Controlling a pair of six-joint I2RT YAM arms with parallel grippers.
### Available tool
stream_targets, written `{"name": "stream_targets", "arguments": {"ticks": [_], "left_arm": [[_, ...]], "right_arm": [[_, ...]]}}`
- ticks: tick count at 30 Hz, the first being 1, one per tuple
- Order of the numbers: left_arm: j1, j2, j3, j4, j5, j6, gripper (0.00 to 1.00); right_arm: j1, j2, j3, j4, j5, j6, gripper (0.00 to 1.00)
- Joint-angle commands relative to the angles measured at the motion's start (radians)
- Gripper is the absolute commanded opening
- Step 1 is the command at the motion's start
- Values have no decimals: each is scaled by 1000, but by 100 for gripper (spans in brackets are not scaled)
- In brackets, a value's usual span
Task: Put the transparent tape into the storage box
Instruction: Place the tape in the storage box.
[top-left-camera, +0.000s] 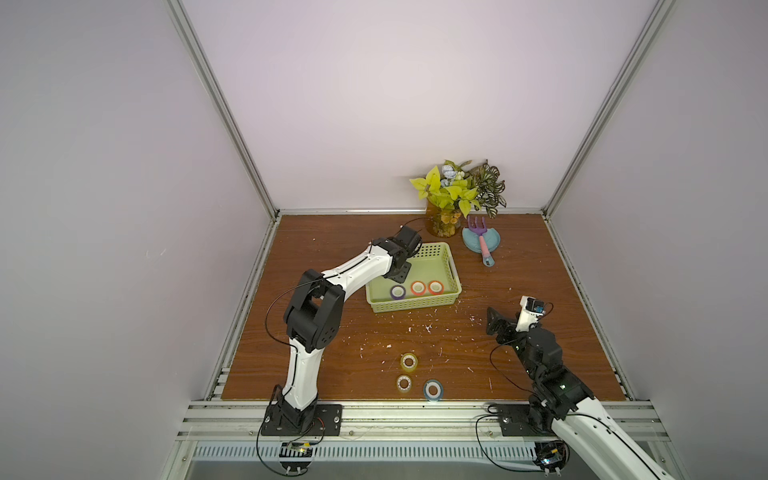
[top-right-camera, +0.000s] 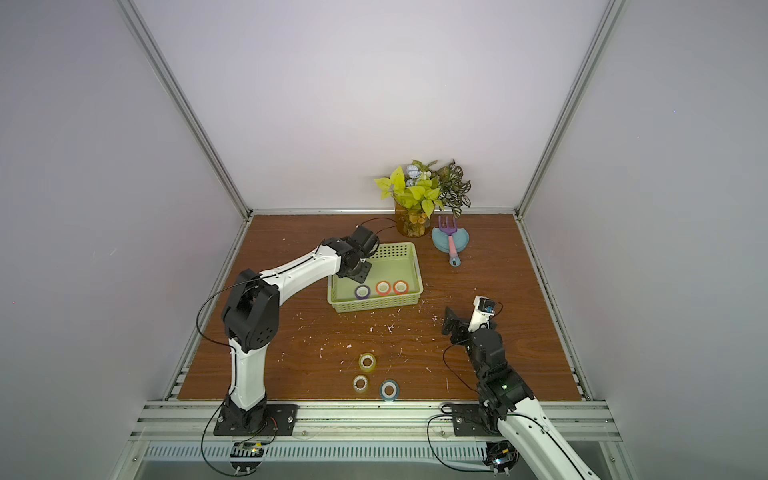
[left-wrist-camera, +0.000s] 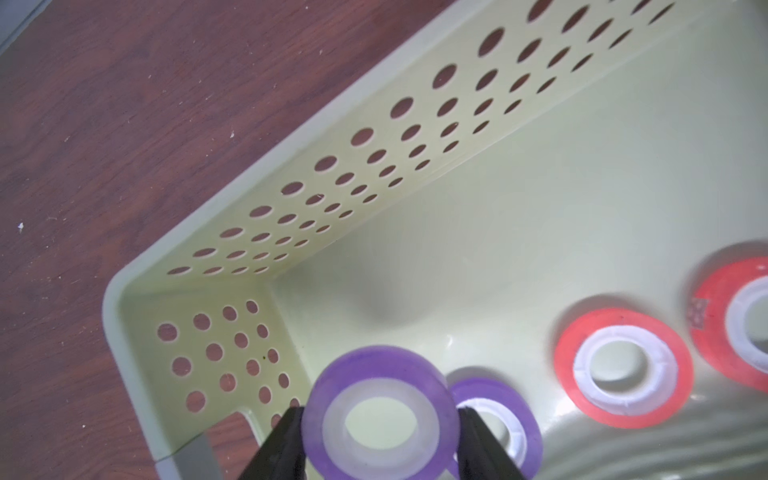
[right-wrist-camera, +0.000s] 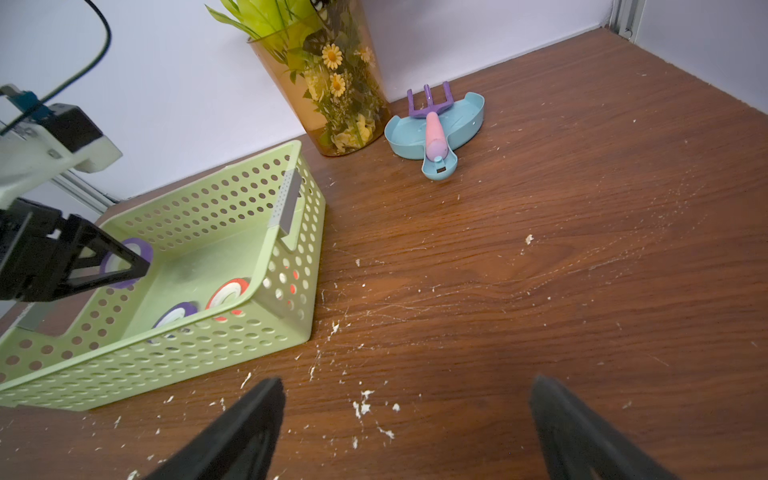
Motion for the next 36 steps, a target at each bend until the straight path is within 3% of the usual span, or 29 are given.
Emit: {"name": "stream_targets", "arguments": {"ticks": [1, 14, 21, 25, 31, 36], "left_arm": [[20, 34, 21, -8, -46, 3, 52], [55, 87, 23, 27, -44, -5, 56], [56, 88, 42, 26, -31, -2, 67], [55, 71, 66, 25, -26, -5, 69], [57, -57, 66, 43, 7, -38, 77], [58, -257, -85, 148, 86, -66, 97]], "right_arm": [[-1, -3, -11, 26, 6, 8, 99], [-1, -8, -11, 24, 6, 7, 99], [-1, -7, -11, 23, 6, 8, 99], [-1, -7, -10, 23, 6, 8, 99], [-1, -3, -2, 18, -4, 1, 99], [-1, 41, 22, 18, -47, -21, 99]]}}
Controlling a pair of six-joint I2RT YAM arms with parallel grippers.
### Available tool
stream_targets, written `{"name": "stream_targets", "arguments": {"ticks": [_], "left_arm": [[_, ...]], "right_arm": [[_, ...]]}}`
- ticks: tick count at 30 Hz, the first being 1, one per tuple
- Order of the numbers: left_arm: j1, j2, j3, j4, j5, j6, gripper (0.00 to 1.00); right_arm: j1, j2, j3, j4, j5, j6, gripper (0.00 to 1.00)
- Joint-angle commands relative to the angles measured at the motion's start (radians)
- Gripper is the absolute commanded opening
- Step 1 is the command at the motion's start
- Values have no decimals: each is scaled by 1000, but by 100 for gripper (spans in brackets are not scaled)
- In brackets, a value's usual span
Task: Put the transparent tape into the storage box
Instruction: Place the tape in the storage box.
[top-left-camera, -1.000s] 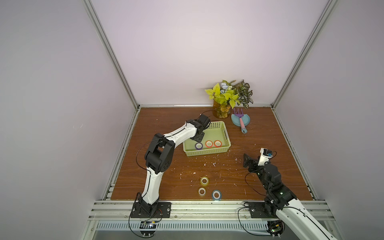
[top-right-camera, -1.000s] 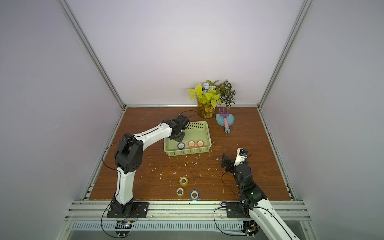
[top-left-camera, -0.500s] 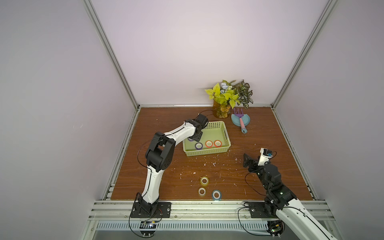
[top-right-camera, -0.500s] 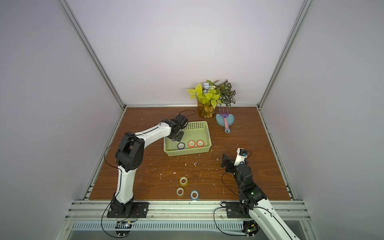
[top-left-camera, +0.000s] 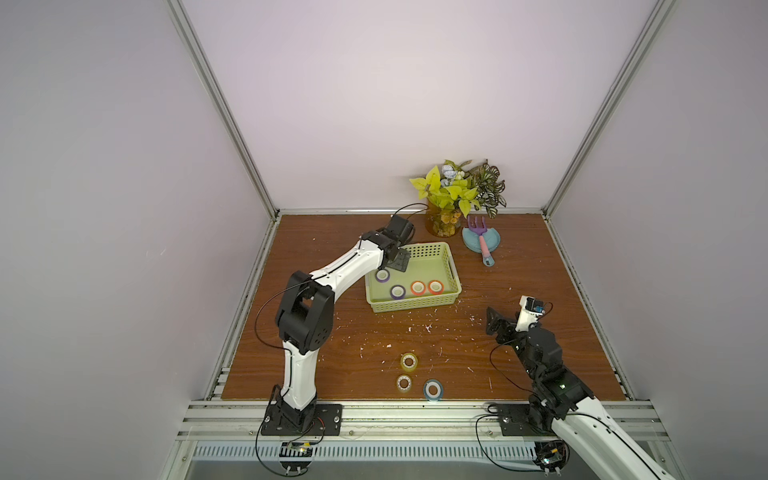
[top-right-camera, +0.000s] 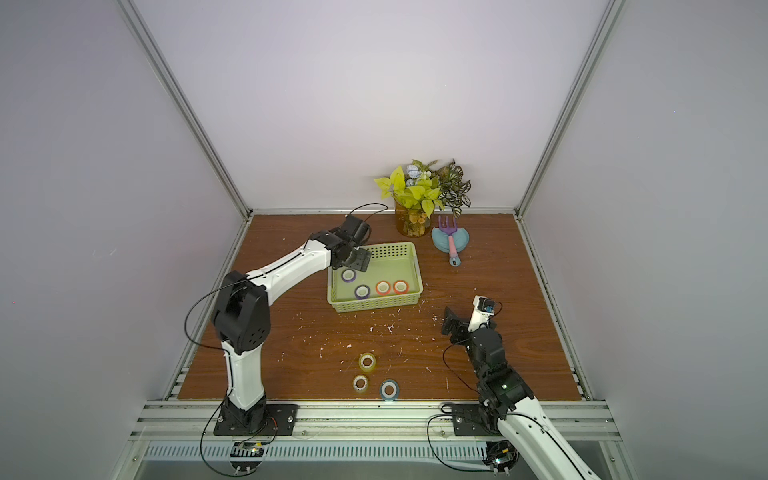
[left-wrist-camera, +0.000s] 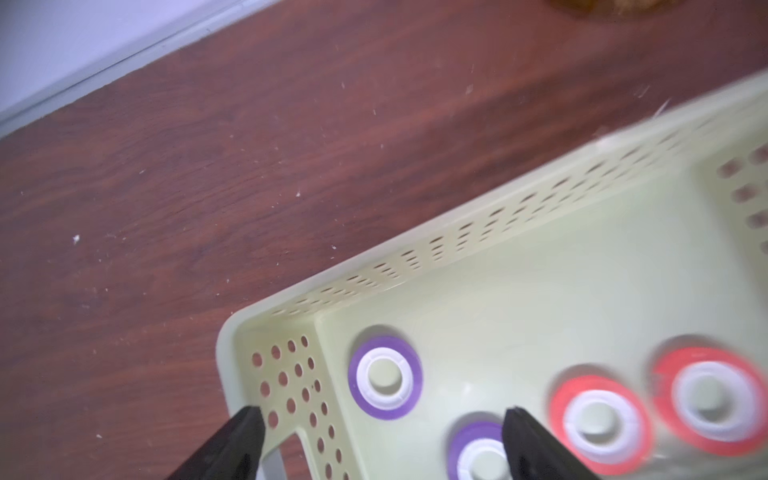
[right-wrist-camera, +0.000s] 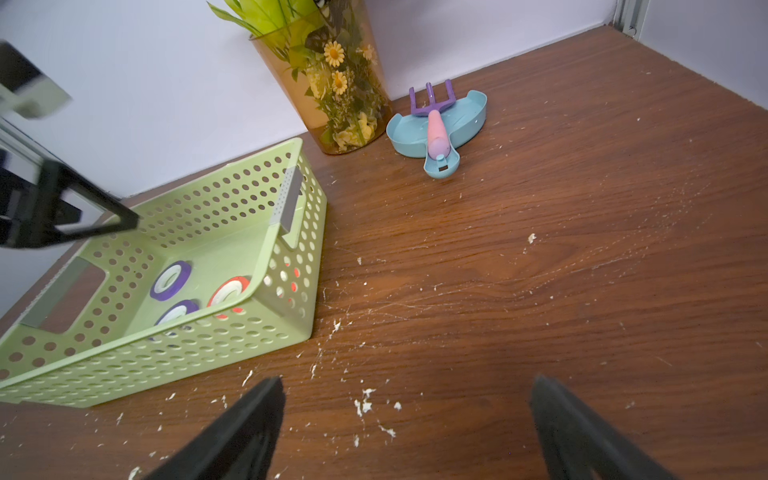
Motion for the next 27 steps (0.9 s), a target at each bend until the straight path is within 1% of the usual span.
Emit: {"name": "stream_targets", "arguments": {"ticks": [1, 2, 3, 7, 12, 14, 15, 17, 21, 27], "left_arm": [[10, -147, -94, 80, 67, -37, 99], [12, -193, -165, 112, 79, -47, 100], [13, -236, -219, 145, 89, -57, 98], [31, -445, -475, 315, 143, -101, 99], [58, -704, -785, 517, 129, -158, 99], [64, -814, -925, 606, 119, -170, 99], [65, -855, -971, 629, 112, -175, 99], [67, -935, -1059, 658, 95, -176, 99], [68, -1041, -1176, 682, 66, -171, 99], [68, -1187, -1344, 748, 64, -145, 99]], "right_arm": [[-2, 40, 32, 12, -40, -20, 99], [-1, 57, 44, 5, -54, -22, 99], [0, 73, 57, -3, -68, -20, 99], [1, 135, 112, -34, -156, -18, 99], [7, 197, 191, -88, -278, -15, 97], [21, 227, 226, -116, -319, -15, 97], [31, 238, 240, -124, -336, -15, 97], [63, 269, 276, -146, -355, -8, 97], [162, 333, 326, -158, -356, 9, 97], [344, 456, 406, -165, -304, 32, 97]]}}
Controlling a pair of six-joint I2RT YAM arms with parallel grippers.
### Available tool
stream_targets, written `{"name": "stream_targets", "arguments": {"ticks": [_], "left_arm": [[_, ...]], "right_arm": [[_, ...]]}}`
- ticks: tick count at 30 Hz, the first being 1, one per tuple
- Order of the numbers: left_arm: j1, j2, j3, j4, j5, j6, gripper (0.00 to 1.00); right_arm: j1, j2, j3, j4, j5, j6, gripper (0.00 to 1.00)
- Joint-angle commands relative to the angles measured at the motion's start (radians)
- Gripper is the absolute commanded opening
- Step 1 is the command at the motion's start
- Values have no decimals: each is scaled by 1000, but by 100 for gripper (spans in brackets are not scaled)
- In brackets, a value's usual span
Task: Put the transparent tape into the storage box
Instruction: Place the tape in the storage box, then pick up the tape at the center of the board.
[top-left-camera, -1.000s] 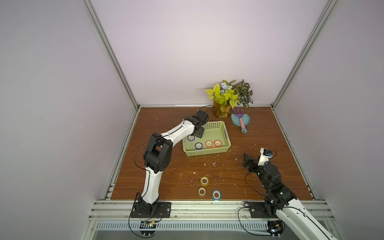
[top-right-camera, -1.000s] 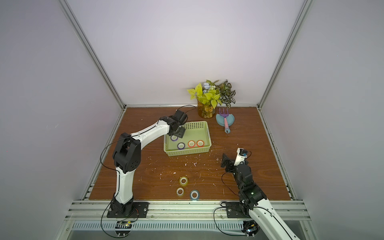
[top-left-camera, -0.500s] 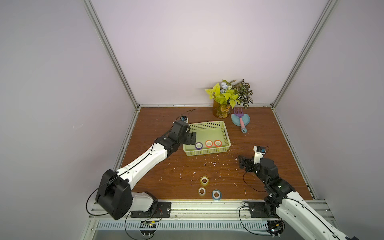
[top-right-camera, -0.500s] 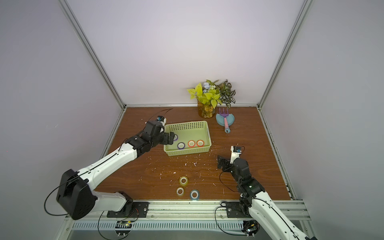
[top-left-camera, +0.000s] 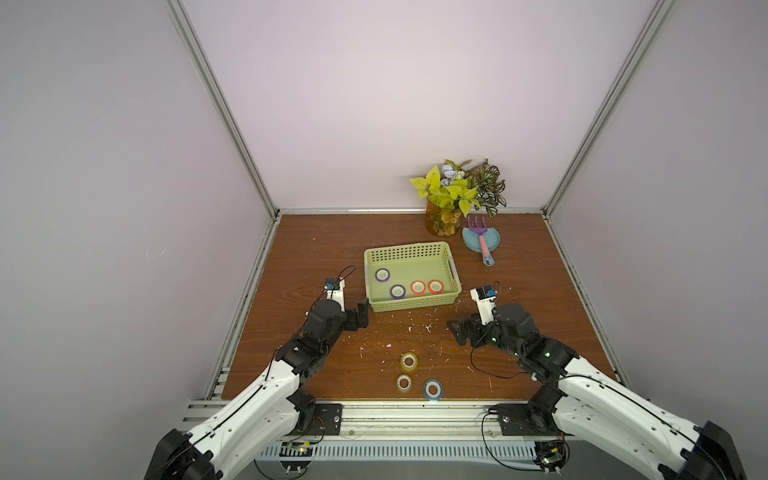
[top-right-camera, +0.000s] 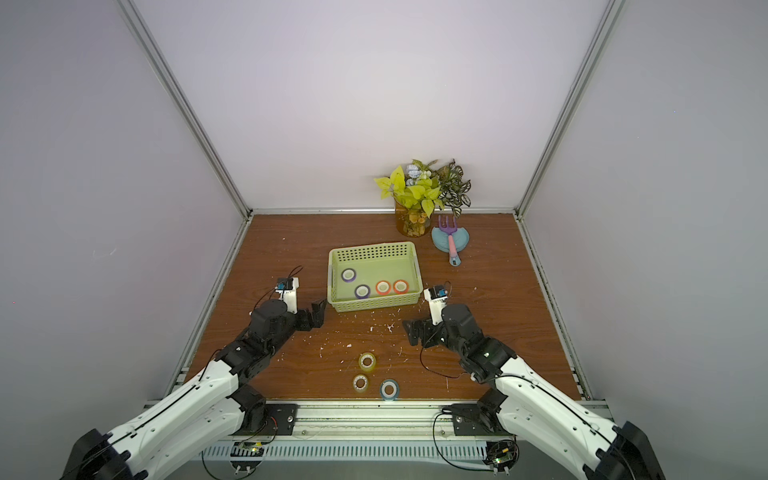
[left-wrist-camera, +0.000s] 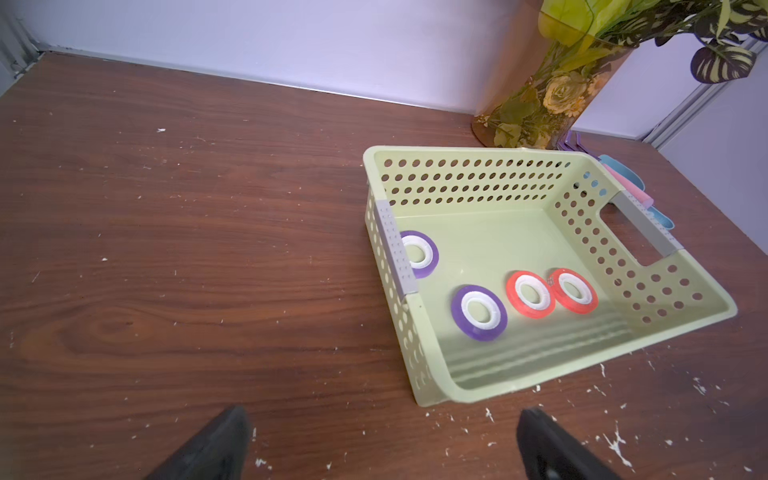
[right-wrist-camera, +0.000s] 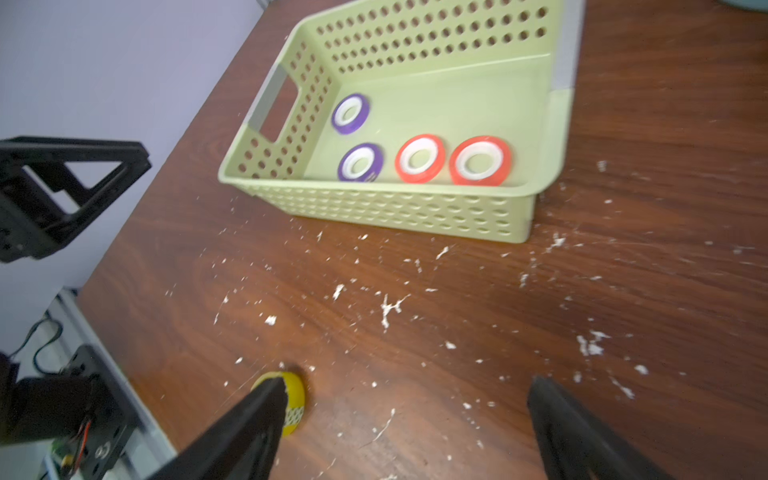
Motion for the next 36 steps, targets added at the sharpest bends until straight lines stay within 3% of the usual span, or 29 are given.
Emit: {"name": "stream_targets", "arguments": {"ticks": [1, 17, 36], "left_arm": [[11, -63, -63, 69, -19, 21, 99], [13, -230, -166, 105, -16, 32, 99], [12, -248, -175, 107, -23, 32, 99]], "right_arm": [[76, 55, 64, -5, 27, 25, 97], [393, 532, 343, -106, 152, 21, 90], [495, 865, 608, -315, 182, 87, 79]]}}
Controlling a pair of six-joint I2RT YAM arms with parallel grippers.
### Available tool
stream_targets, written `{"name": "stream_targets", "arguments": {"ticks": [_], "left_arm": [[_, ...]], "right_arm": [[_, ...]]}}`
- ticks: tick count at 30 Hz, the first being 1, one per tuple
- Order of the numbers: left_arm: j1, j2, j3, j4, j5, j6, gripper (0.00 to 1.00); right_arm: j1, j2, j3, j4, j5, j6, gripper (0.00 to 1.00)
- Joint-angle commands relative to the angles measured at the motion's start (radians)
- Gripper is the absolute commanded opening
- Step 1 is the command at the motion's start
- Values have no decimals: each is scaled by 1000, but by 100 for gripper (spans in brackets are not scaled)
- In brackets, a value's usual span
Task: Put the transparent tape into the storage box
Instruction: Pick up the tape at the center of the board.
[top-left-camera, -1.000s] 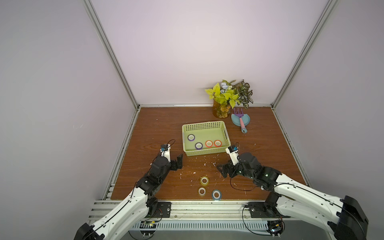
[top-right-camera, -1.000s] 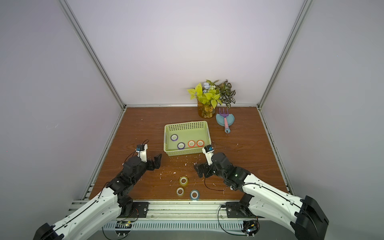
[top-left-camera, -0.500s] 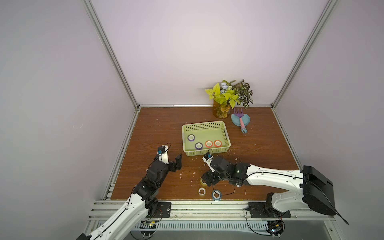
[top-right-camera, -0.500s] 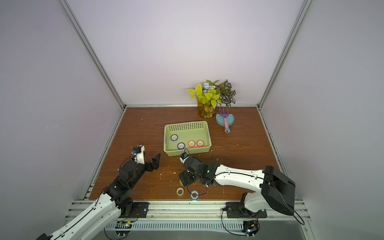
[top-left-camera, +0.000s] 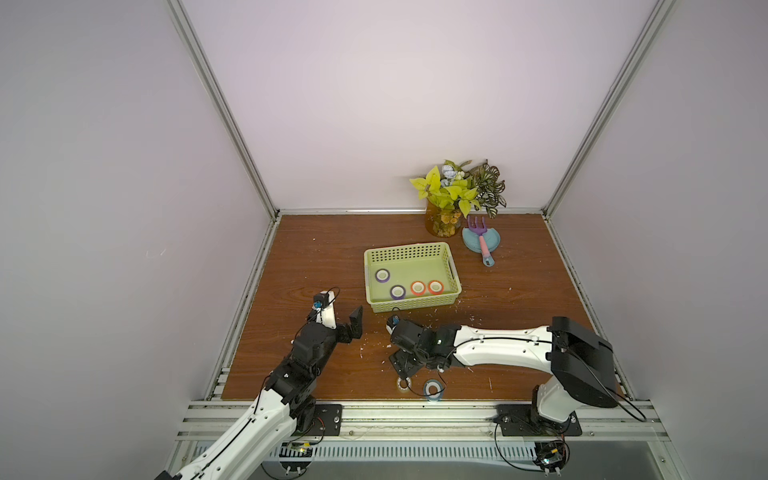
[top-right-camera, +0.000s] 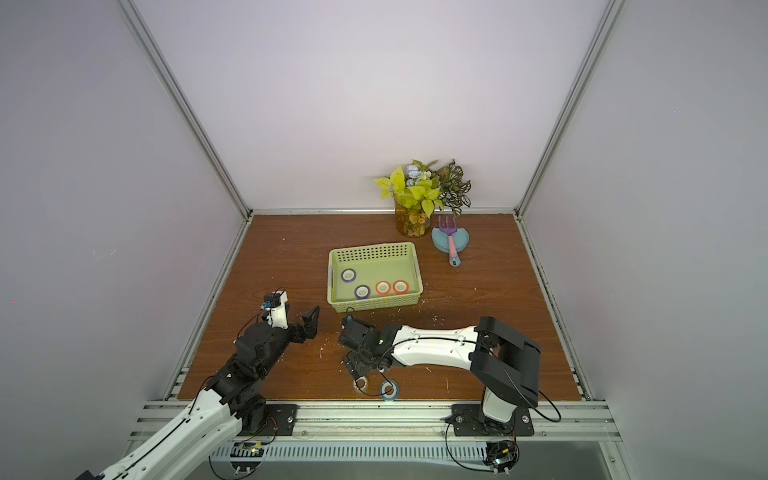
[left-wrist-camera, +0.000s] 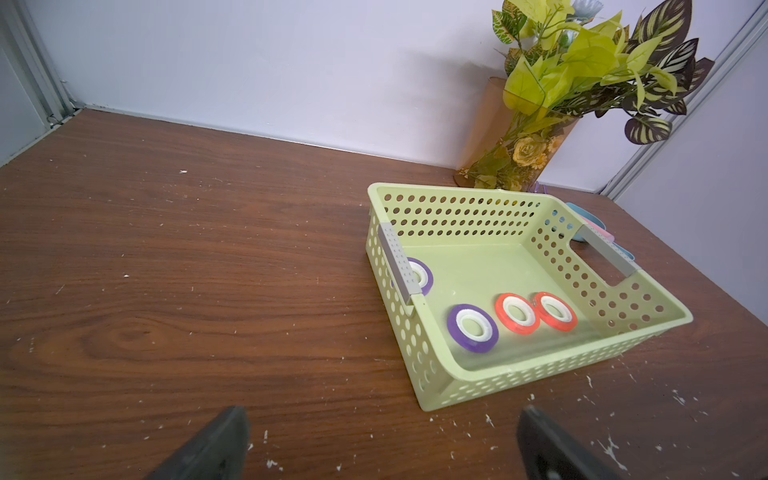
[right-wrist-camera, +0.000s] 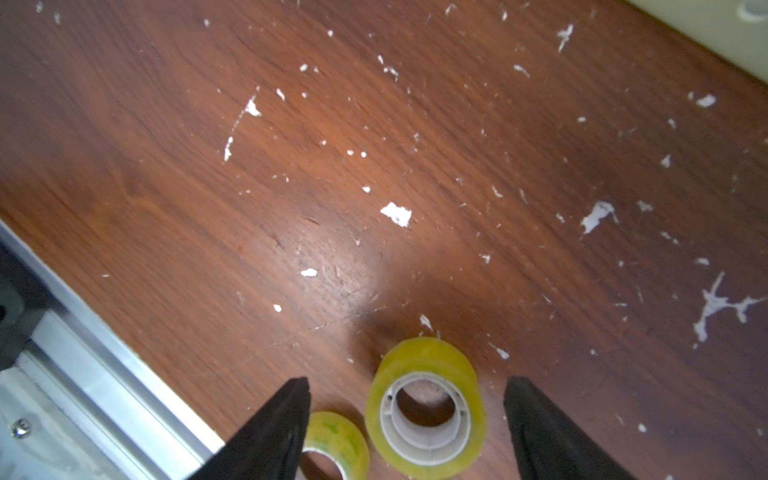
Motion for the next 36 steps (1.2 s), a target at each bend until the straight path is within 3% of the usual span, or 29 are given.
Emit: {"name": "stream_targets", "arguments": {"ticks": [1, 11, 16, 36], "left_arm": [[11, 4, -6, 23, -8, 3, 99], [12, 7, -6, 27, -8, 2, 99], [11, 6, -6, 25, -10, 2, 99], [13, 6, -7, 27, -11, 2, 99]], "right_arm": [[7, 18, 45, -72, 28, 27, 78], [7, 48, 49, -110, 52, 55, 71], [7, 55, 48, -121, 55, 61, 61], [-17, -7, 58, -172, 75, 59, 52]]}}
